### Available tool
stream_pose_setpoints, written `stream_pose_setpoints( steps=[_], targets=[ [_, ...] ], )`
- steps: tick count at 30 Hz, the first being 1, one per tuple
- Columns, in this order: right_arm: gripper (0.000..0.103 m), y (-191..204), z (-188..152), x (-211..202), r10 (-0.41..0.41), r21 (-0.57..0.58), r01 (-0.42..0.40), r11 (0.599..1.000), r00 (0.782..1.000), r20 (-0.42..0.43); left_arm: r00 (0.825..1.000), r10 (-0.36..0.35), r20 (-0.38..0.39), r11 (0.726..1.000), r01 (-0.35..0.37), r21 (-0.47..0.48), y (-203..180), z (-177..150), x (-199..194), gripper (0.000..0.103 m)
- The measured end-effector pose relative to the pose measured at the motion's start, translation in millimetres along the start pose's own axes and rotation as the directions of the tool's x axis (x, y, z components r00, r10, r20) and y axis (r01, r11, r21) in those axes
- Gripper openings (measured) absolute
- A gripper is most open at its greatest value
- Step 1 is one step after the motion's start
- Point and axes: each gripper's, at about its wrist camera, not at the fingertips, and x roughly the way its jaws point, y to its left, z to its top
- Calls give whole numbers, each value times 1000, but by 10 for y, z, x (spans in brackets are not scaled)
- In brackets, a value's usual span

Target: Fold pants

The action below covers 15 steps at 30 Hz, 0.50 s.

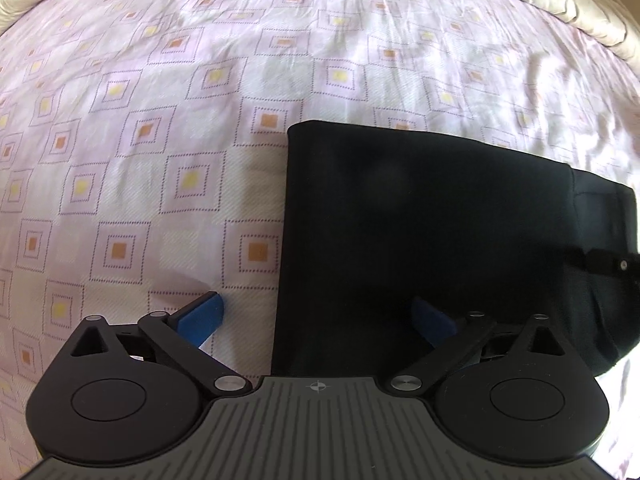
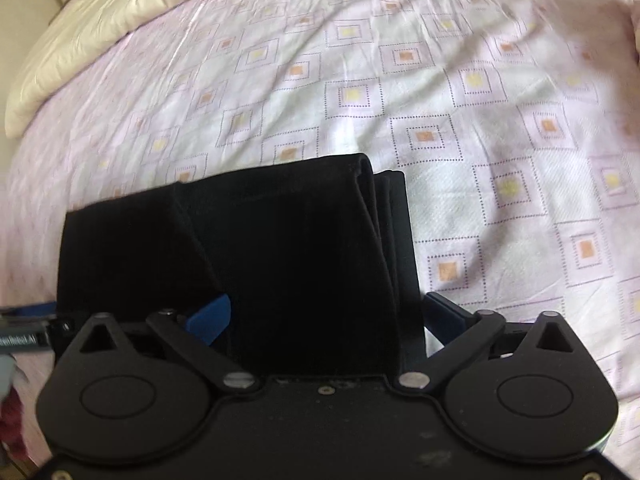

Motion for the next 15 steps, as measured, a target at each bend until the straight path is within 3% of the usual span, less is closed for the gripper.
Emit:
stream_pose_setpoints(
  steps=[6, 10, 11, 13, 14, 15],
  targets=[
    [103, -57, -31, -19, -17, 4, 16, 1000, 999, 37, 1000, -10, 8, 1000, 9, 12, -61, 32, 34, 103],
    [103, -93, 40, 0, 19, 24, -20, 1000, 1000, 23, 999, -34, 5, 999, 34, -17, -12, 60, 71, 103],
    [103, -125, 54, -14, 38, 41, -39, 998, 999, 18, 999, -44, 11, 999, 44, -19, -8, 66, 61, 98],
    [99, -224, 83, -61, 58, 89, -59, 994, 998, 19, 997, -60, 42, 998, 60, -4, -10, 69, -22, 73],
    [76, -248, 101, -99, 55, 107, -57, 993, 998, 18, 995, -80, 56, 997, 80, 6, -47, 67, -73, 51],
    [56, -297, 117, -134, 63, 129, -65, 990, 998, 14, 997, -49, 62, 999, 48, 4, -97, 65, -112, 36]
  ],
)
